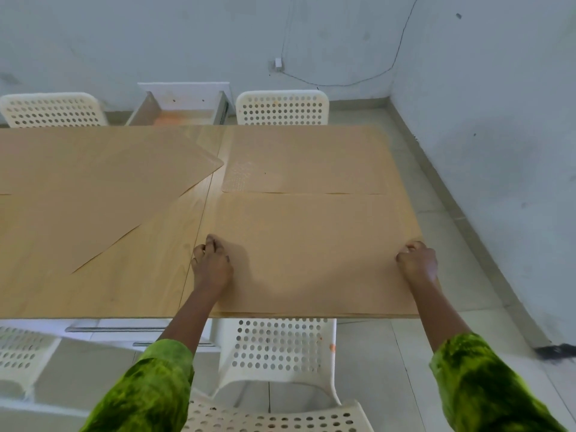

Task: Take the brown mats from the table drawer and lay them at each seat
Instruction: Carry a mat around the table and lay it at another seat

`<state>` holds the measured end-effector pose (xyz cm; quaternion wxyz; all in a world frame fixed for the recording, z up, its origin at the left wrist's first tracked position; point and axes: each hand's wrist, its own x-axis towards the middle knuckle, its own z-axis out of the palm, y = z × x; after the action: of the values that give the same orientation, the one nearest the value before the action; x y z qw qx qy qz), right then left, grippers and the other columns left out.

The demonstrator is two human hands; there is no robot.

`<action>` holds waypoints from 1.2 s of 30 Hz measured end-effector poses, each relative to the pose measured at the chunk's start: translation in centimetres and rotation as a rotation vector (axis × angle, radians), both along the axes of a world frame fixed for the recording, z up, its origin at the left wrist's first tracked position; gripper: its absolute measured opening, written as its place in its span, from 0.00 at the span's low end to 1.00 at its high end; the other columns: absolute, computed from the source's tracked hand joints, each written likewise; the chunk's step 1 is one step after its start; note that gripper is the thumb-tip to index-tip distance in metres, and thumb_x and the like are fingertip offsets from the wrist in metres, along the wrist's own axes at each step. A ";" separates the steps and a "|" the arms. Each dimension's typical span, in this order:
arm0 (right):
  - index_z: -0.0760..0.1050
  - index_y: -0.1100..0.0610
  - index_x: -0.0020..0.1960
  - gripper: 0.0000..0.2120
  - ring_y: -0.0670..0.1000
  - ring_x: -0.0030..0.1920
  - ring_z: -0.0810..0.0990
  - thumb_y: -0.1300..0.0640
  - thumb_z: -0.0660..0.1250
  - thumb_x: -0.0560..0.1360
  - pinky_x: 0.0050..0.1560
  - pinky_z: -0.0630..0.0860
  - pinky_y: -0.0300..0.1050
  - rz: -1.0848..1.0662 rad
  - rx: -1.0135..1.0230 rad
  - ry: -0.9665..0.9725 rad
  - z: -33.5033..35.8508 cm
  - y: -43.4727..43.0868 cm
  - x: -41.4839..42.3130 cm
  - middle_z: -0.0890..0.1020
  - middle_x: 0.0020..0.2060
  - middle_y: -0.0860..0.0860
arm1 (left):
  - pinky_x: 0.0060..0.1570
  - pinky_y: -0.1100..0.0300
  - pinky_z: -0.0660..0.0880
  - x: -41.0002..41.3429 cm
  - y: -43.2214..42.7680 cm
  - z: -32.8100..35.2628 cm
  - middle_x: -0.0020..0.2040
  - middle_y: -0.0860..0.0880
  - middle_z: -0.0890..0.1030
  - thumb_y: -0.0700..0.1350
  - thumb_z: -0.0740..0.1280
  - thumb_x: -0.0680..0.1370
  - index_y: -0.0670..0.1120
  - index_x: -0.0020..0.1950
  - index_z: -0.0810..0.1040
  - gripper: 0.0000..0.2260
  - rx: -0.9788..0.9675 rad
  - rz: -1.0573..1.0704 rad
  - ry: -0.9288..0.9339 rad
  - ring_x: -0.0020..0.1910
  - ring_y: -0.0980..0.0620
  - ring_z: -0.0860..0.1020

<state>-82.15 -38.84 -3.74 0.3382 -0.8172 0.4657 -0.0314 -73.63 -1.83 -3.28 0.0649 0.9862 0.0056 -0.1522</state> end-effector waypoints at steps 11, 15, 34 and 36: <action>0.72 0.59 0.64 0.19 0.62 0.64 0.67 0.61 0.60 0.73 0.59 0.71 0.51 0.006 -0.016 0.056 0.9 0.5 -0.1 0.71 0.61 0.63 | 0.69 0.44 0.56 -0.7 0.2 -0.2 0.78 0.44 0.50 0.42 0.52 0.81 0.40 0.75 0.57 0.22 -0.006 0.014 -0.006 0.73 0.39 0.53; 0.69 0.60 0.65 0.19 0.61 0.65 0.64 0.60 0.58 0.75 0.61 0.68 0.52 0.039 -0.117 0.128 1.5 1.4 -0.1 0.68 0.62 0.62 | 0.69 0.45 0.56 -0.8 -0.4 0.2 0.77 0.43 0.52 0.41 0.52 0.79 0.39 0.74 0.58 0.23 0.017 0.052 -0.027 0.73 0.39 0.54; 0.48 0.48 0.76 0.27 0.49 0.77 0.45 0.43 0.46 0.79 0.75 0.41 0.53 0.884 -0.412 0.092 -2.1 11.4 12.5 0.49 0.77 0.48 | 0.73 0.41 0.38 8.4 -9.8 -3.1 0.78 0.54 0.42 0.65 0.30 0.70 0.62 0.75 0.42 0.33 -0.031 -0.432 -0.146 0.77 0.48 0.38; 0.45 0.49 0.77 0.28 0.49 0.77 0.43 0.42 0.45 0.79 0.75 0.39 0.52 0.839 -0.408 0.141 -2.1 9.6 12.3 0.47 0.78 0.49 | 0.72 0.41 0.38 8.6 -8.8 -3.1 0.78 0.53 0.42 0.65 0.31 0.70 0.62 0.75 0.42 0.33 -0.014 -0.358 -0.163 0.77 0.47 0.39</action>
<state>-69.88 -29.25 -5.88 0.1217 -0.9847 0.1014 0.0726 -65.05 -10.60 -6.40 0.0439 0.9801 -0.1760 -0.0808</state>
